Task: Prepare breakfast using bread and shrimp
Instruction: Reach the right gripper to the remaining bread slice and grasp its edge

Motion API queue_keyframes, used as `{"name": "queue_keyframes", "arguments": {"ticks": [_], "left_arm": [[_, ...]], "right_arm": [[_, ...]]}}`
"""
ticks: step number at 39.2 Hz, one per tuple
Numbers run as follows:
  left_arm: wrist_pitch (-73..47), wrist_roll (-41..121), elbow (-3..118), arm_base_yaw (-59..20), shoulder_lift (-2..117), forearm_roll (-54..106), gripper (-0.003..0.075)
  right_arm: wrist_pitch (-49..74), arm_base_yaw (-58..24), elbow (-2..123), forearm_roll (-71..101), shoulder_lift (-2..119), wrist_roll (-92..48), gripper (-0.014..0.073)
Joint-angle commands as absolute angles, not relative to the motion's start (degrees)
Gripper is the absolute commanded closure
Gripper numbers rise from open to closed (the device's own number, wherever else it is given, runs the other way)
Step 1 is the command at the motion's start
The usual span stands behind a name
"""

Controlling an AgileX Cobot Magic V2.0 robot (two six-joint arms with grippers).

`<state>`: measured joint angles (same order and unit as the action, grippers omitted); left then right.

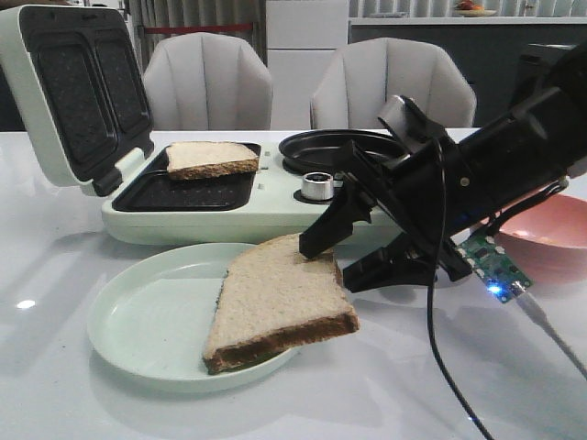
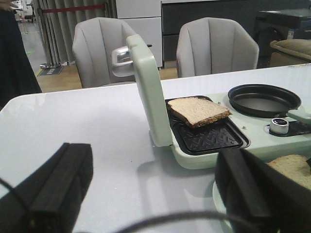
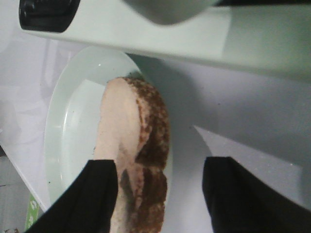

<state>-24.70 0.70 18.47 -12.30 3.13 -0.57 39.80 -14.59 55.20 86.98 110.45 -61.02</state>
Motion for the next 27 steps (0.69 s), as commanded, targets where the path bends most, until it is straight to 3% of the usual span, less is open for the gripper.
{"name": "queue_keyframes", "arguments": {"ticks": [1, 13, 23, 27], "left_arm": [[-19.9, 0.5, 19.9, -12.2, 3.9, 0.0, 0.0157], [-19.9, 0.5, 19.9, -12.2, 3.9, 0.0, 0.0157], [-19.9, 0.5, 19.9, -12.2, 3.9, 0.0, 0.0157], [-19.9, 0.5, 19.9, -12.2, 3.9, 0.0, 0.0157]], "right_arm": [[44.3, -14.6, 56.6, 90.3, 109.2, -62.4, 0.0104], [46.8, -15.0, 56.6, 94.7, 109.6, -66.1, 0.0109], [47.1, -15.0, 56.6, 95.0, 109.6, -66.2, 0.0363], [47.1, -15.0, 56.6, 95.0, 109.6, -66.8, 0.0398]]}}
